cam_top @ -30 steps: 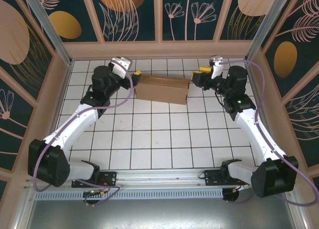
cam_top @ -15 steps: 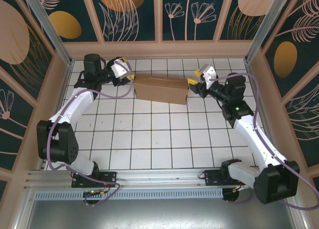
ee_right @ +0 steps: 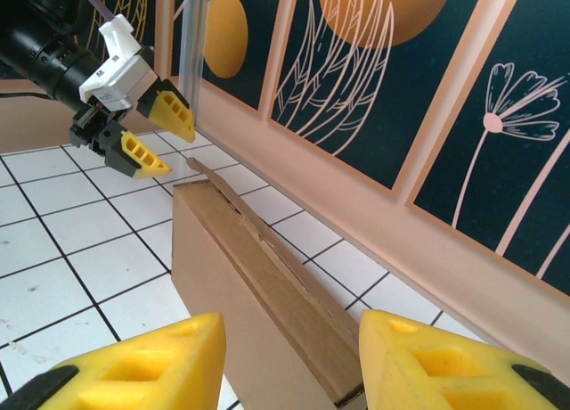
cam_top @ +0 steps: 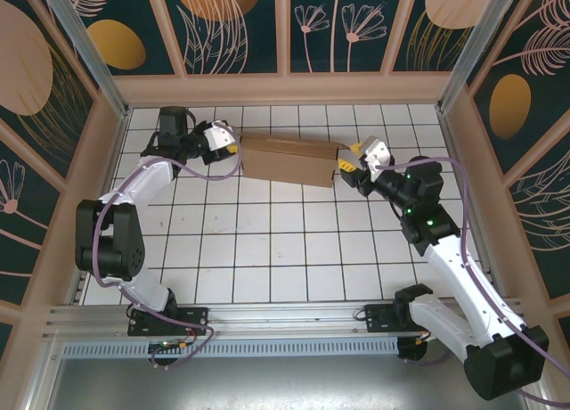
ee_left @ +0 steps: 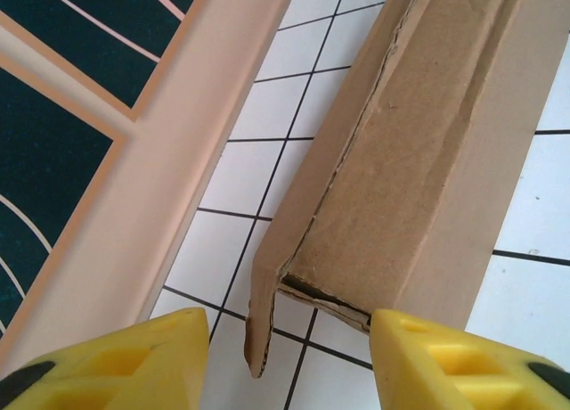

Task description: Fold the paper box

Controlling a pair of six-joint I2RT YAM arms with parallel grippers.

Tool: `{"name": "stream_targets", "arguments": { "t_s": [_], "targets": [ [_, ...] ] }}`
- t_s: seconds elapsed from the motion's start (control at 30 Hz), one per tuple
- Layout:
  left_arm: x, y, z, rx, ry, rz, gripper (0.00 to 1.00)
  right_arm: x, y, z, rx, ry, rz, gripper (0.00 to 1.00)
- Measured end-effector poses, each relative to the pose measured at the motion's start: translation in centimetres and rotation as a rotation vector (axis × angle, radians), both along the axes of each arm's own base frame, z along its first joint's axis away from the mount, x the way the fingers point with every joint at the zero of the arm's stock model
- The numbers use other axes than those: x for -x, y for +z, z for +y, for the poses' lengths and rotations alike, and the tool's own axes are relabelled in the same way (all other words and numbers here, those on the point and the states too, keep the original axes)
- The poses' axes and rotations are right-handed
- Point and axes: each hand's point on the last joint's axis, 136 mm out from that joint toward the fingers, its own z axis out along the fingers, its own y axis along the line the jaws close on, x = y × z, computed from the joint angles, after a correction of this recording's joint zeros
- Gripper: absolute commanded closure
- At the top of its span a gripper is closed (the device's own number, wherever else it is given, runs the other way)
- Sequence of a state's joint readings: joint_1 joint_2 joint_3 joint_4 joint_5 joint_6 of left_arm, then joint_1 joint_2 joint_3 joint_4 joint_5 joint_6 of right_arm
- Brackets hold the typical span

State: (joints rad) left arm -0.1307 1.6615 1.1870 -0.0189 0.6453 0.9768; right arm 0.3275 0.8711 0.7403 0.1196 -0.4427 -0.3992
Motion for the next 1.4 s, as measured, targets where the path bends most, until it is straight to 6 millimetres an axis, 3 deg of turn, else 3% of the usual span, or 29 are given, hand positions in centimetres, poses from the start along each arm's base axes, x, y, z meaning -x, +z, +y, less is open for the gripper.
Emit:
{"name": "stream_targets", "arguments": {
  "t_s": [0.1,0.33,0.53,0.77,1.07,1.4],
  "targets": [
    [-0.4,-0.4,0.1,-0.002,0.012,-0.001,0.67,-0.1,-0.4,-0.2,0.016,-0.011,0.005,0.57],
    [-0.9,-1.4,0.2,-0.003,0.030,0.021,0.70,-1.4,-1.5,0.0,0.063,-0.021,0.030,0.61],
    [-1.3,-1.7,0.1,0.015,0.033,0.039,0.78,-4.1,-2.4,-0.6,0.163,-0.048,0.008,0.61],
    [-1.3,-1.3,-0.3,0.051,0.030,0.046,0.94,-7.1,-4.4,-2.5,0.305,-0.045,-0.057,0.62],
    [-1.4,-1.1,-0.3,0.072,0.036,0.056,0.98,-8.3,-7.8,-1.3,0.379,0.082,-0.085,0.55],
    [-1.5,-1.2,-0.4,0.078,0.039,0.068,0.99,-8.9,-10.9,-1.4,0.440,0.102,-0.054,0.60]
  ]
}}
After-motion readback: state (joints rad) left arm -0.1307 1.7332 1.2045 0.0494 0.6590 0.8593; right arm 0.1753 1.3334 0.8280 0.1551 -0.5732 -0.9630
